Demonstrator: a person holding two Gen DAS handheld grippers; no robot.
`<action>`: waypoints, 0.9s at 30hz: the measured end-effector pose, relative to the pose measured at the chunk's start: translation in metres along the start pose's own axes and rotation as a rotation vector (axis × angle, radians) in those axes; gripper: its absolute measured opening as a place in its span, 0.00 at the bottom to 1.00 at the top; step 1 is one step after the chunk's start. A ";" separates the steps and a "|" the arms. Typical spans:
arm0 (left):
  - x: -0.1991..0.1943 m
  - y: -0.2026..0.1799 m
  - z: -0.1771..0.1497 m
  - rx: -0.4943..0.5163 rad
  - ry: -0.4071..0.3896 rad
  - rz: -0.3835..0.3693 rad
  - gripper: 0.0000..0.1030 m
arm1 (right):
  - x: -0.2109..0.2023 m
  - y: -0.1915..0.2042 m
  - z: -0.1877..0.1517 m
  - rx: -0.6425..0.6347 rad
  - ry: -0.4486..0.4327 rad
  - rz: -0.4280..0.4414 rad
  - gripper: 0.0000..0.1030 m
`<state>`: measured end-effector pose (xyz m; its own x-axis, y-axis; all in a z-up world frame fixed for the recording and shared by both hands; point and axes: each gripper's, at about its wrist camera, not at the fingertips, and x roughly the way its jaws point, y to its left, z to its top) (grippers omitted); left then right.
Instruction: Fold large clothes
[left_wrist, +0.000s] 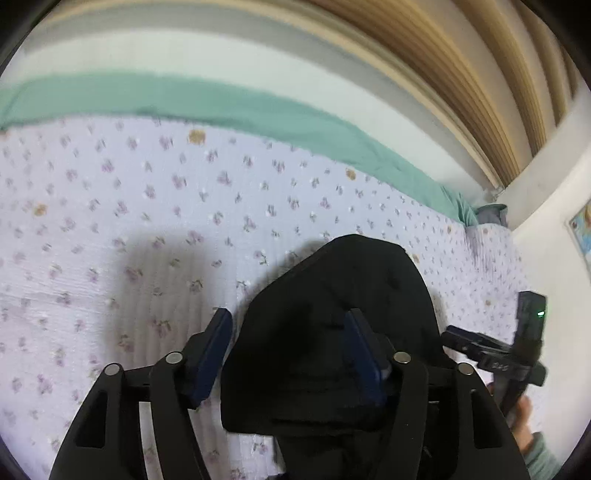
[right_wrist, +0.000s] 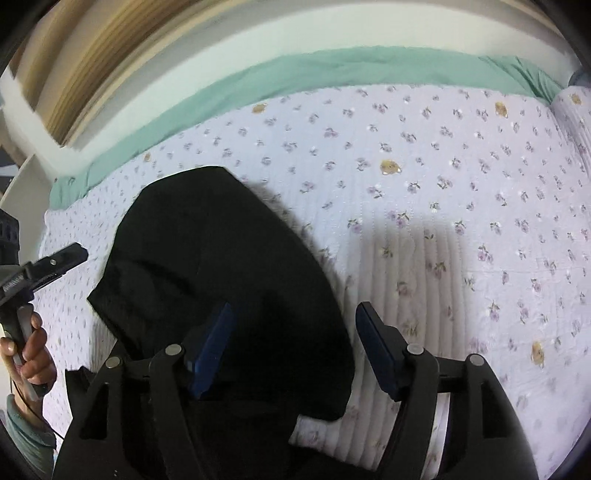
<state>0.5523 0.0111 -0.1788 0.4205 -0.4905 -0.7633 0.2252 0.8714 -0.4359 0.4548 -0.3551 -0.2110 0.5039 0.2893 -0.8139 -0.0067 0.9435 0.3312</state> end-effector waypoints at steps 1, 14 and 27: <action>0.011 0.006 0.002 -0.020 0.036 -0.004 0.64 | 0.007 -0.002 0.002 0.004 0.016 0.002 0.71; 0.034 0.002 -0.018 -0.010 0.093 -0.083 0.17 | 0.036 0.015 0.004 -0.033 0.087 0.077 0.23; -0.144 -0.082 -0.107 0.237 -0.070 -0.047 0.15 | -0.140 0.080 -0.074 -0.246 -0.184 0.003 0.17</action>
<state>0.3795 0.0087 -0.0837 0.4625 -0.5355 -0.7067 0.4421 0.8302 -0.3397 0.3200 -0.3082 -0.1060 0.6513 0.2789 -0.7057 -0.2060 0.9601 0.1893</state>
